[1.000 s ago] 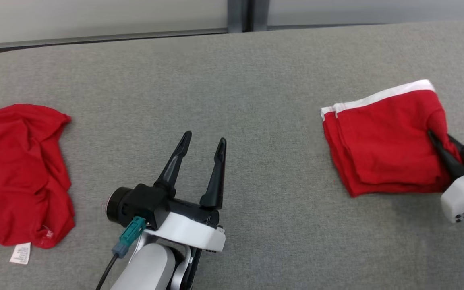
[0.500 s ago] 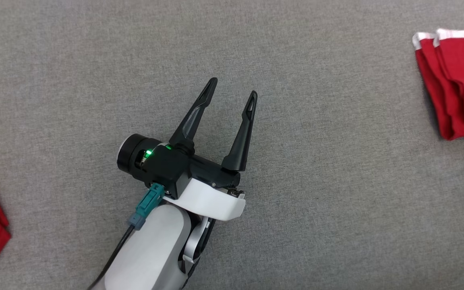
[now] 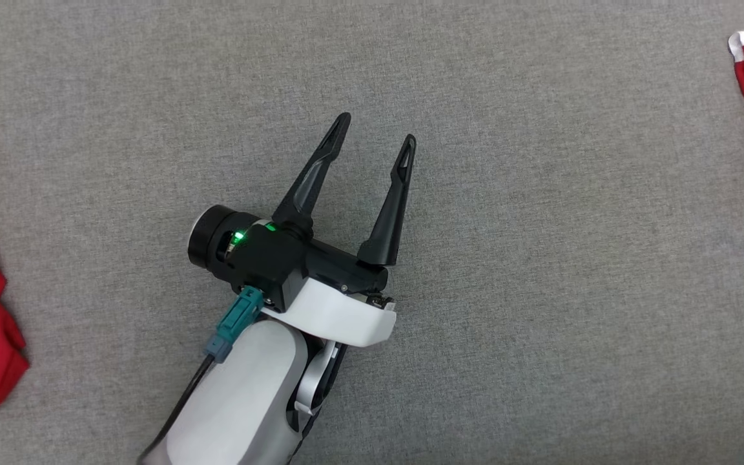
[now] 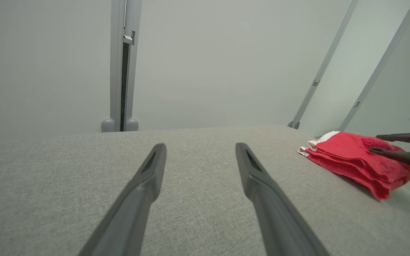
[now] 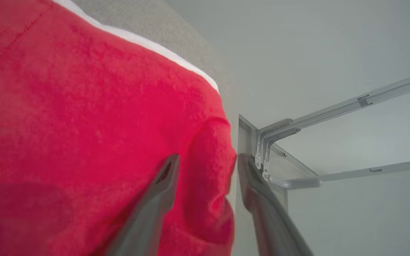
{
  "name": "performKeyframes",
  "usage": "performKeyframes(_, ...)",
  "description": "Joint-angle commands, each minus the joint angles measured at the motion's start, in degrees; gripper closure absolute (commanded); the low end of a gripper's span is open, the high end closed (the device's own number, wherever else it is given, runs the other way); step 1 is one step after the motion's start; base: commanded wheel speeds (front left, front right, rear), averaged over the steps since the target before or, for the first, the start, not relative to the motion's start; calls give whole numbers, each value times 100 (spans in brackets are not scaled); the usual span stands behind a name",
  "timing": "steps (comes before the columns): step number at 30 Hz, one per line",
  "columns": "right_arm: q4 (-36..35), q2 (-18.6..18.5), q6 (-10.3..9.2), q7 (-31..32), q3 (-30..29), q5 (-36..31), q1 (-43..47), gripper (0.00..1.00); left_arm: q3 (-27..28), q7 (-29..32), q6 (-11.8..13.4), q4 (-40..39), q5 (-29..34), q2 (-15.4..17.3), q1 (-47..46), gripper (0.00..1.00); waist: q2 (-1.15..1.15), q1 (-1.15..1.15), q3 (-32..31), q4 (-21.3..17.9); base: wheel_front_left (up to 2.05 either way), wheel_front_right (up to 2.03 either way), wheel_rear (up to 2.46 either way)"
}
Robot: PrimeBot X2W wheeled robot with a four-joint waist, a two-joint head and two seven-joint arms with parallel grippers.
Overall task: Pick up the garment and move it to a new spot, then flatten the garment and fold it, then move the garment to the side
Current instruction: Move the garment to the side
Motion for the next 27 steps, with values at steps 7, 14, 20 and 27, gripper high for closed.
performKeyframes(7, 217, 512, -13, -30, -650, -19, -46, 0, 152, -1, 22, -25, -137, 19, 199, 0, 0, 0, -569, 102, 0, 0, 0)
performKeyframes(14, -839, 1488, -13, -22, -1674, 370, 673, 0, 611, -1, 8, -86, -194, 20, 784, 0, 0, 0, -1528, 299, 0, 0, 0)
performKeyframes(20, -2096, 2334, -13, -19, -2502, 309, 1793, 0, 1096, -1, -82, -73, 34, 20, 1405, 0, 0, 0, -2210, 537, 0, 0, 0)
performKeyframes(27, -3169, 3417, -13, -20, -2991, -65, 3018, 0, 1589, 0, -165, -92, 86, 14, 2037, 0, 0, 0, -2628, 679, 0, 0, 0)
